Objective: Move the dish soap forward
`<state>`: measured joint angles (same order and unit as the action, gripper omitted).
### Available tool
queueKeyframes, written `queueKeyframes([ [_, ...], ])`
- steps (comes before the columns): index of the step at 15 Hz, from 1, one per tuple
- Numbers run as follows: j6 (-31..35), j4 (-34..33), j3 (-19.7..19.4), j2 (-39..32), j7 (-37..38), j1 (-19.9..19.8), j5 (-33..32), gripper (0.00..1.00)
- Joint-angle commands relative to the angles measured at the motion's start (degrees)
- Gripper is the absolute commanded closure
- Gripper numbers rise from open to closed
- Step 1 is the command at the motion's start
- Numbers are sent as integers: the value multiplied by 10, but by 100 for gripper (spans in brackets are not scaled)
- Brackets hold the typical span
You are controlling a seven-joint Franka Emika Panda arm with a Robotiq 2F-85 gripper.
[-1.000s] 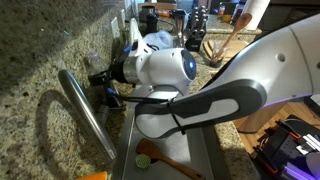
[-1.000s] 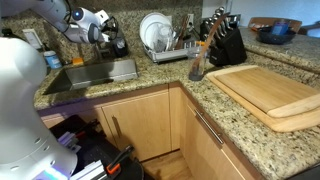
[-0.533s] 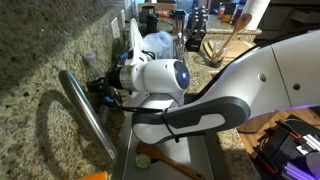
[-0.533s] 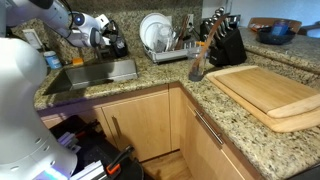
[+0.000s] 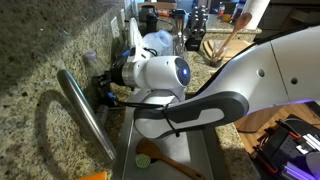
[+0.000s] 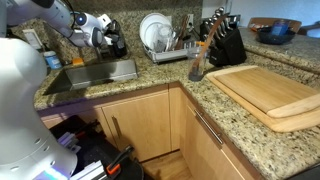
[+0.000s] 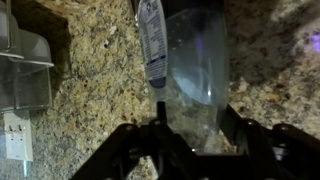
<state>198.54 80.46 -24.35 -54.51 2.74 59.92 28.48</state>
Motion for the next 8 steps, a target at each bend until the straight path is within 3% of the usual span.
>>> queueKeyframes([
  [1,-3,35,10,28,-15,-6,-23,71],
  [8,-51,135,34,146,-14,-11,-60,87],
])
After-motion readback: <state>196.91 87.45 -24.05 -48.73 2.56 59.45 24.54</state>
